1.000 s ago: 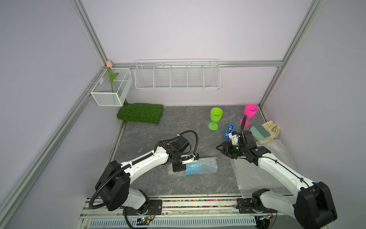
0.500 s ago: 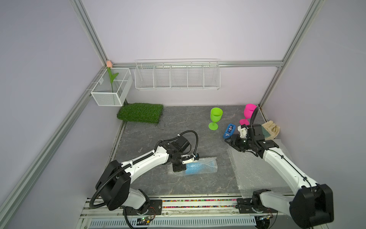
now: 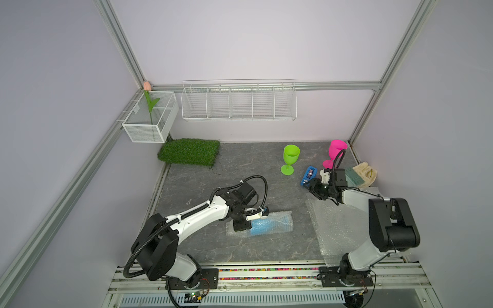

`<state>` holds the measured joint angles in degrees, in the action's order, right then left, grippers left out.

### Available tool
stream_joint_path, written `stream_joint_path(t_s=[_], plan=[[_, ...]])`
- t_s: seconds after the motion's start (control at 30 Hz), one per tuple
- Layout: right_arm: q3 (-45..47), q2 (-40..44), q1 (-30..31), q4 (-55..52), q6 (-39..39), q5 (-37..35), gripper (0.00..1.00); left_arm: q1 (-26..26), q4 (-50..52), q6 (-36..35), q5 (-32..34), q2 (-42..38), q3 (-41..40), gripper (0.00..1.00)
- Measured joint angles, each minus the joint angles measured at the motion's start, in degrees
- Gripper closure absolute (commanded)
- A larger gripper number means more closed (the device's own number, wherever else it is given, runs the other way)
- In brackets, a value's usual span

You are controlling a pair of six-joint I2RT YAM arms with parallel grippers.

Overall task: Wrap wine glasses in bubble wrap
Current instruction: Tear off the tape using the Tape Cutter.

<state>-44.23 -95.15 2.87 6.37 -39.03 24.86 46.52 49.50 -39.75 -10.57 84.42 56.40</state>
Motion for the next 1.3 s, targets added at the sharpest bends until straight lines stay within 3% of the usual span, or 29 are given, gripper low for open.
stream_joint_path(t_s=[0.17, 0.33, 0.77, 1.3], plan=[[1.0, -4.3, 0.0, 10.0, -1.4, 1.6, 0.31, 0.0, 0.2, 0.0, 0.0, 0.7, 0.3, 1.00], [1.7, -6.6, 0.1, 15.3, -3.3, 4.2, 0.33, 0.0, 0.3, 0.0, -0.2, 1.0, 0.4, 1.00], [3.3, -9.8, 0.3, 25.0, -7.9, 7.3, 0.60, 0.0, 0.3, 0.0, -0.4, 1.0, 0.4, 1.00], [4.5, -9.7, 0.2, 27.1, -7.6, 5.4, 0.81, 0.0, 0.5, 0.0, -0.4, 1.3, 0.7, 1.00]])
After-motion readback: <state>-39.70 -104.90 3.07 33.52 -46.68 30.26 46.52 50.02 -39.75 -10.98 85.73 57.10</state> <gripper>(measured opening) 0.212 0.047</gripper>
